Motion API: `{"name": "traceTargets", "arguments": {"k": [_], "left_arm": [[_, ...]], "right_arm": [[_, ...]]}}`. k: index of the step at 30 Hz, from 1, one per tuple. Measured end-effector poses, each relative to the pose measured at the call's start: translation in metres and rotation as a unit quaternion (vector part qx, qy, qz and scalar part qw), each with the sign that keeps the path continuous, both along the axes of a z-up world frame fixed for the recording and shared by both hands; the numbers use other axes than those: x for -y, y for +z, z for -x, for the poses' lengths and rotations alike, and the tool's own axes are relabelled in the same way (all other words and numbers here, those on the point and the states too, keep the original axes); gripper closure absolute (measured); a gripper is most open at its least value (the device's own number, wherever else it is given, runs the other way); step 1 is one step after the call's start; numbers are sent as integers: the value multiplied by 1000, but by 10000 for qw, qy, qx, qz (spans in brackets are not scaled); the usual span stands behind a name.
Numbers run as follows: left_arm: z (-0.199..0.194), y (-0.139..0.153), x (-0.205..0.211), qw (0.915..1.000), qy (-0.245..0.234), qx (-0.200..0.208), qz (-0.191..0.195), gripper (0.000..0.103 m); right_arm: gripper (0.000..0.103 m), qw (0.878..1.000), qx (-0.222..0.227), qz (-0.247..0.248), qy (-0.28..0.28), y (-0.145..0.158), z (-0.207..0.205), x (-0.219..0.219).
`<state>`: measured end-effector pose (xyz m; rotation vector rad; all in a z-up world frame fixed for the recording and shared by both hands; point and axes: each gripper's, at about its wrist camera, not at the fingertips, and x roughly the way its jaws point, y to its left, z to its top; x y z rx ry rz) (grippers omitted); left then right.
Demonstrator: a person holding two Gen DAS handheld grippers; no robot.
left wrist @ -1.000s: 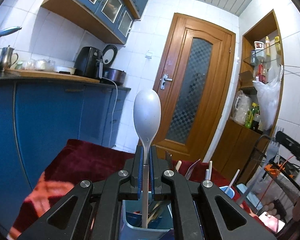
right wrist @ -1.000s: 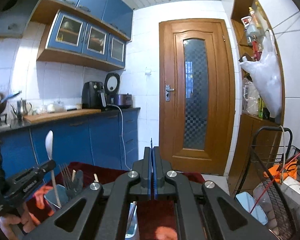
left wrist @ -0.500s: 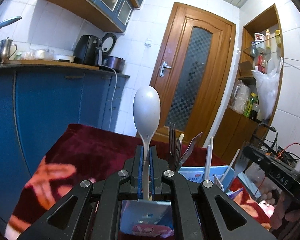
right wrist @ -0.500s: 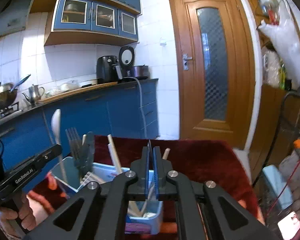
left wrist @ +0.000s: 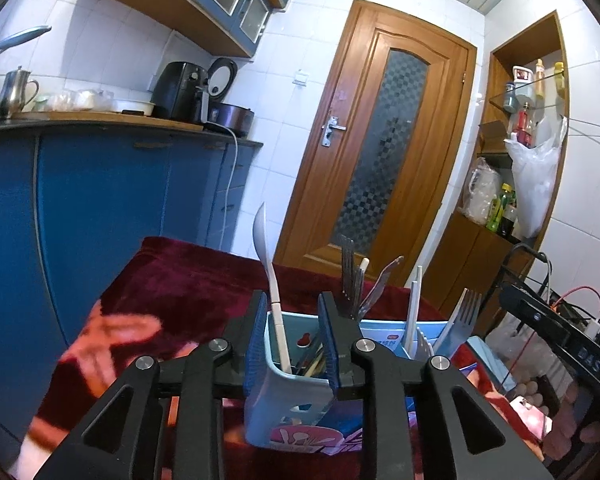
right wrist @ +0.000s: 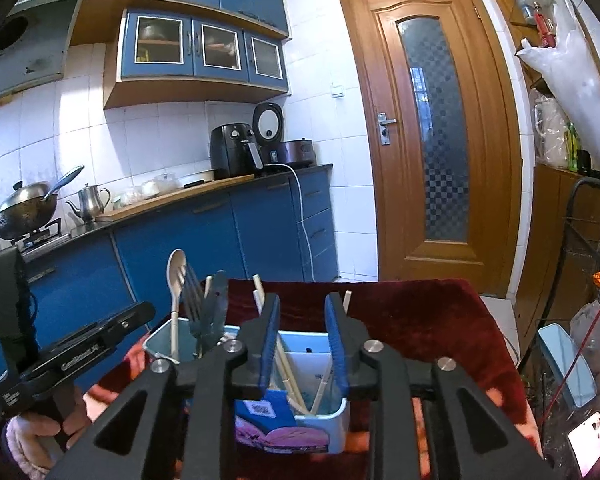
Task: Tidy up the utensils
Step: 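Open both tools to release the spoon and fork into the caddy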
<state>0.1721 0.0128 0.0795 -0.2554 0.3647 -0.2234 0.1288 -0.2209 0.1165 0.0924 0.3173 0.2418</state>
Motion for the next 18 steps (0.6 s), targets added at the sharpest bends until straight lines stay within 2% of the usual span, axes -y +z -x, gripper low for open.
{"name": "traceTargets", "arguments": {"k": [8, 13, 18], "left_arm": [[-25, 14, 0, 9996, 15, -205, -211, 75], [-49, 29, -5, 9995, 31, -265, -163, 75], [-70, 31, -11, 9989, 108, -454, 9, 75]], "right_arm": [[72, 9999, -71, -114, -54, -5, 11, 3], [72, 9998, -103, -193, -20, -11, 15, 4], [72, 9995, -109, -287, 25, -16, 15, 5]]}}
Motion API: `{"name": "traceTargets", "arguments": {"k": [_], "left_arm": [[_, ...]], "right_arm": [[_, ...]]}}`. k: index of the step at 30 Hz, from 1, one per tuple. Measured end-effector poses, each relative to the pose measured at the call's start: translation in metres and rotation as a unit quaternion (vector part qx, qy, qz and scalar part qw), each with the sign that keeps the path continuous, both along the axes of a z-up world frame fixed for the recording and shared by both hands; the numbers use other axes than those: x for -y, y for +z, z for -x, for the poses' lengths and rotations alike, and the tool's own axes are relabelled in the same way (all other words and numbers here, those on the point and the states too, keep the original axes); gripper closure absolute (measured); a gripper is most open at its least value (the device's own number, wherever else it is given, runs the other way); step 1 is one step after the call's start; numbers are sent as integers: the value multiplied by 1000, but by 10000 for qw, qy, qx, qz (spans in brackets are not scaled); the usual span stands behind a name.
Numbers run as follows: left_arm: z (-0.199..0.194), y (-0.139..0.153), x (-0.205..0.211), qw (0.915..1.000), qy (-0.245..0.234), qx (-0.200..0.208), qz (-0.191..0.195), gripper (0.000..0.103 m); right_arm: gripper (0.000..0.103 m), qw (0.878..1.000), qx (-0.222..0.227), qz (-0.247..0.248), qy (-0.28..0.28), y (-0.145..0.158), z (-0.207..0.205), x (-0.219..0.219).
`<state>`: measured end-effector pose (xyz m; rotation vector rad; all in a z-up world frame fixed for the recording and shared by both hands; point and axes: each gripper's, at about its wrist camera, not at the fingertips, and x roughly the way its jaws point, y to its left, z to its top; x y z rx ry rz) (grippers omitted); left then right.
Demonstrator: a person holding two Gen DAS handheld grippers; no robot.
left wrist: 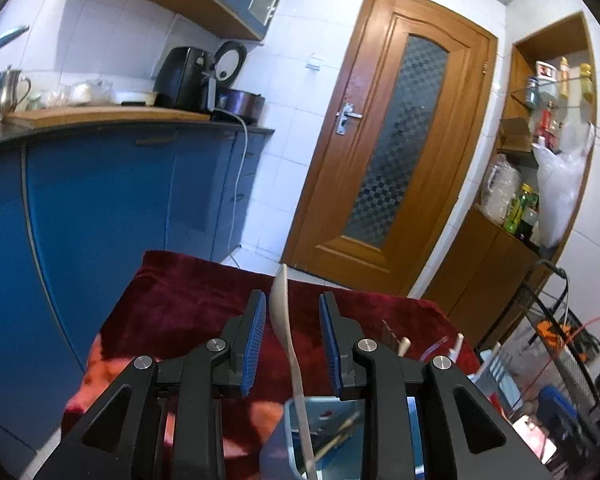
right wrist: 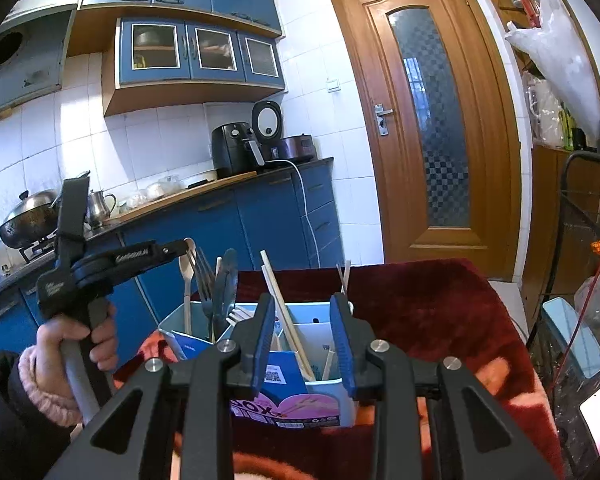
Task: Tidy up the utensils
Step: 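Open both tools to release the spoon and fork into the caddy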
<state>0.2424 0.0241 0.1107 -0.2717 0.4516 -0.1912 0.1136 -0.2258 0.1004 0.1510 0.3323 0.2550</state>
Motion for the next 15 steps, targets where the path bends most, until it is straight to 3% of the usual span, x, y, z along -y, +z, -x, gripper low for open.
{"name": "traceTargets", "arguments": {"k": [3, 4, 5, 7, 10, 15], "left_arm": [[-9, -1, -2, 9999, -7, -94, 94, 75], [-11, -1, -2, 9999, -32, -115, 111, 81], [-12, -1, -1, 9998, -58, -115, 122, 94], [-13, -2, 0, 9999, -72, -93, 80, 95], [-3, 2, 3, 9999, -33, 161, 25, 100], [18, 8, 5, 9975, 165, 678, -67, 101]], "right_arm": [[71, 10000, -17, -52, -1, -3, 0, 2], [71, 10000, -28, -74, 0, -4, -1, 2], [71, 10000, -35, -84, 0, -5, -1, 3], [72, 9999, -38, -96, -3, -6, -1, 3], [71, 9999, -20, -119, -2, -6, 0, 4], [71, 10000, 14, -82, 16, -7, 1, 3]]}}
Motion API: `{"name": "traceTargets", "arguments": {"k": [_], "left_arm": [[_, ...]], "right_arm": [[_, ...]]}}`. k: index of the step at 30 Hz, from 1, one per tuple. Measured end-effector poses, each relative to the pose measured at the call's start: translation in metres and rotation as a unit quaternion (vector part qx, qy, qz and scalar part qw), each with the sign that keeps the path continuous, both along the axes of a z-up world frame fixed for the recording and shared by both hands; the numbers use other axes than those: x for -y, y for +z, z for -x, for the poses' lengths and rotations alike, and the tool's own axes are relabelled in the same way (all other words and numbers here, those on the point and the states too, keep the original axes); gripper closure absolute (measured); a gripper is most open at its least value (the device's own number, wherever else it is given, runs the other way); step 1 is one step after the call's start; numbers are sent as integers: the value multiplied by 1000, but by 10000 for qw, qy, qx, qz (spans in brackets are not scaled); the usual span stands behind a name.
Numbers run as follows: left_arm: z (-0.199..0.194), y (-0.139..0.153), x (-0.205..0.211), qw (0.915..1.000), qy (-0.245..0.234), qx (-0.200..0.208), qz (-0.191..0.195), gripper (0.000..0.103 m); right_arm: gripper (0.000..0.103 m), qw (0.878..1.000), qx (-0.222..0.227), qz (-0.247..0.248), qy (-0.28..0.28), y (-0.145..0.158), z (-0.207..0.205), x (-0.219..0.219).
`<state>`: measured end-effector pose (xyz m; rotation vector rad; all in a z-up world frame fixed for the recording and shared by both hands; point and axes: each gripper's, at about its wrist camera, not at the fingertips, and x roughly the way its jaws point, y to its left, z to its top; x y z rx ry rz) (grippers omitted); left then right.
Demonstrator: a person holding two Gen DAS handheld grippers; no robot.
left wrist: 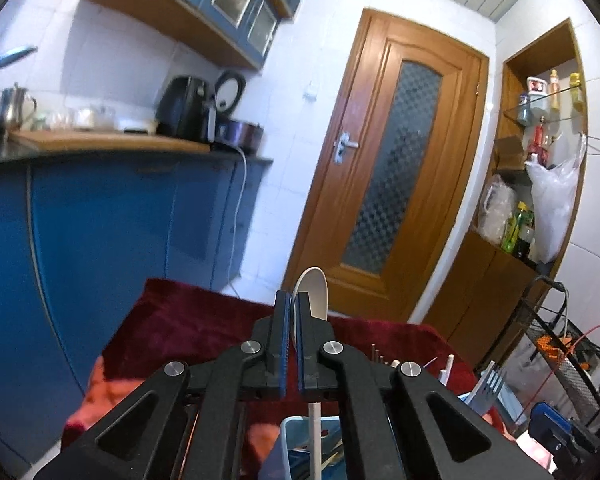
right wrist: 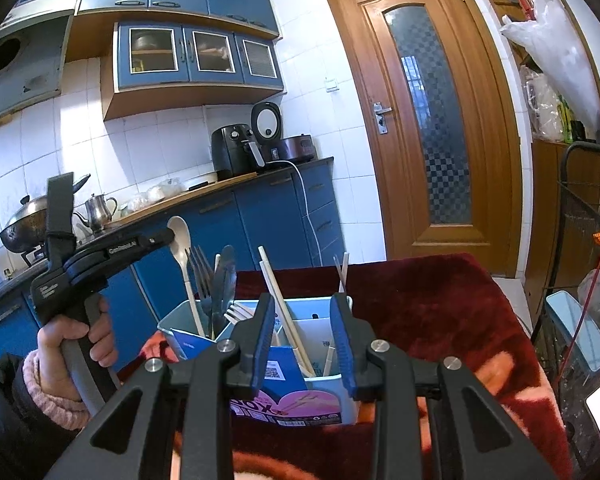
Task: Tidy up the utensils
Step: 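Open both tools to release the spoon and fork into the caddy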
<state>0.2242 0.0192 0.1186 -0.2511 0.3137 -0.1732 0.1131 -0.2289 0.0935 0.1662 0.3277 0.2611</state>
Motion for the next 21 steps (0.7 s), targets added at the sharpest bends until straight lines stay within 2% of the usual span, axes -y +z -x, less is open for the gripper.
{"name": "traceTargets", "arguments": {"k": [4, 10, 12, 14, 16, 21], "left_arm": [[11, -6, 4, 9999, -8, 59, -121, 101], [21, -22, 7, 9991, -256, -299, -130, 99], [27, -24, 5, 9989, -278, -362, -63, 96], [33, -25, 3, 9986, -315, -418, -11, 86], [41, -24, 0, 9984, -347, -449, 20, 80], [65, -18, -5, 9983, -341, -468, 19, 79]], "right_arm": [[71, 10000, -22, 1, 33, -1, 1, 0], [71, 10000, -16, -56, 56, 3, 8, -1], [69, 10000, -3, -55, 62, 5, 12, -2], [68, 9999, 6, -67, 75, 7, 15, -1], [67, 9999, 29, -90, 85, 10, 21, -3], [63, 9998, 86, -154, 118, 18, 38, -4]]}}
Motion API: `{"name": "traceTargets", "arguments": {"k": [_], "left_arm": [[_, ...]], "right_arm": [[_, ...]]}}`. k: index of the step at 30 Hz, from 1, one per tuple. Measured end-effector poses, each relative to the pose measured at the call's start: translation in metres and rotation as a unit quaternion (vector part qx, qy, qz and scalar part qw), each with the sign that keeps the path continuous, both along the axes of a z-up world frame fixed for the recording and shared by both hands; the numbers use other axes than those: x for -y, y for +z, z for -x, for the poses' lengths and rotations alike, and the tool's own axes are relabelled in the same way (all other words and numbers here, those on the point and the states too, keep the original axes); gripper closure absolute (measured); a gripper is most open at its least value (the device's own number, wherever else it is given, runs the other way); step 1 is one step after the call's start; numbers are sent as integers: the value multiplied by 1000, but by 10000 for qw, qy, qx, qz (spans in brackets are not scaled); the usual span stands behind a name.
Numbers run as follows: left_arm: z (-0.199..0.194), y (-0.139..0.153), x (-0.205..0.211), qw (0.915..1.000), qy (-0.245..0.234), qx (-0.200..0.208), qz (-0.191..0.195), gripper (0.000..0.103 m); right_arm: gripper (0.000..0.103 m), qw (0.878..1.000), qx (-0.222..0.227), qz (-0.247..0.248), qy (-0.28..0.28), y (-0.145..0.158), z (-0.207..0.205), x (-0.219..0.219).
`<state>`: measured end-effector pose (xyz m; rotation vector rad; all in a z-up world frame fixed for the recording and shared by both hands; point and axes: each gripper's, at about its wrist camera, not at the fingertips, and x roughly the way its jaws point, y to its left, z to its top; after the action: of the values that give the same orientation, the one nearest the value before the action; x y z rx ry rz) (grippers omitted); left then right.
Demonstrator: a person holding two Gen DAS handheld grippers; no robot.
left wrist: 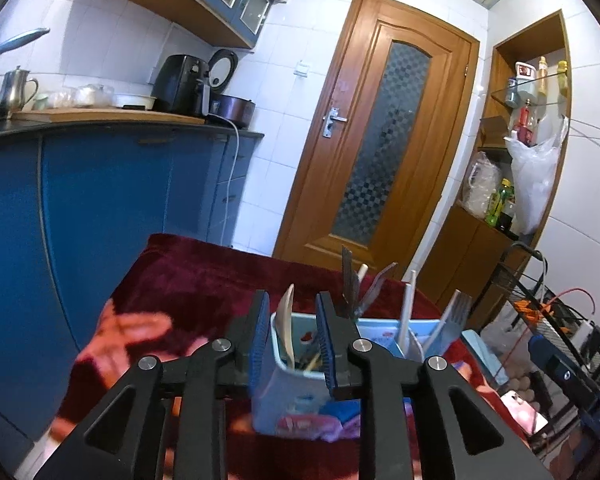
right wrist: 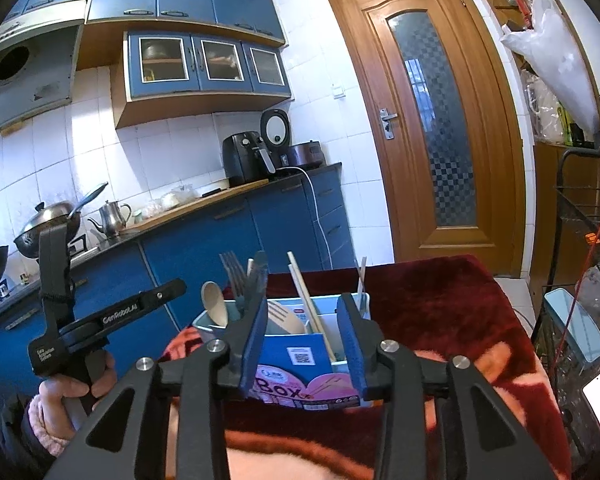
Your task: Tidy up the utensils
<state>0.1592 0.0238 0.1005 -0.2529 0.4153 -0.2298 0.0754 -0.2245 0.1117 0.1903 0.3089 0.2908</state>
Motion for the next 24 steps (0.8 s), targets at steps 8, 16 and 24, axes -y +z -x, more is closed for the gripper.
{"name": "traceTargets", "arguments": {"k": [8, 16, 24], "left_arm": [[48, 11, -6, 9998, 37, -24, -211, 78], [100, 15, -11, 9993, 77, -9, -362, 59], [137, 8, -7, 9973, 224, 175, -671, 29]], "right_arm": [[55, 9999, 68, -73, 41, 13, 33, -2], [41, 10000, 46, -33, -7, 11, 67, -8], [25, 9998, -72, 102, -147, -9, 88, -10]]}}
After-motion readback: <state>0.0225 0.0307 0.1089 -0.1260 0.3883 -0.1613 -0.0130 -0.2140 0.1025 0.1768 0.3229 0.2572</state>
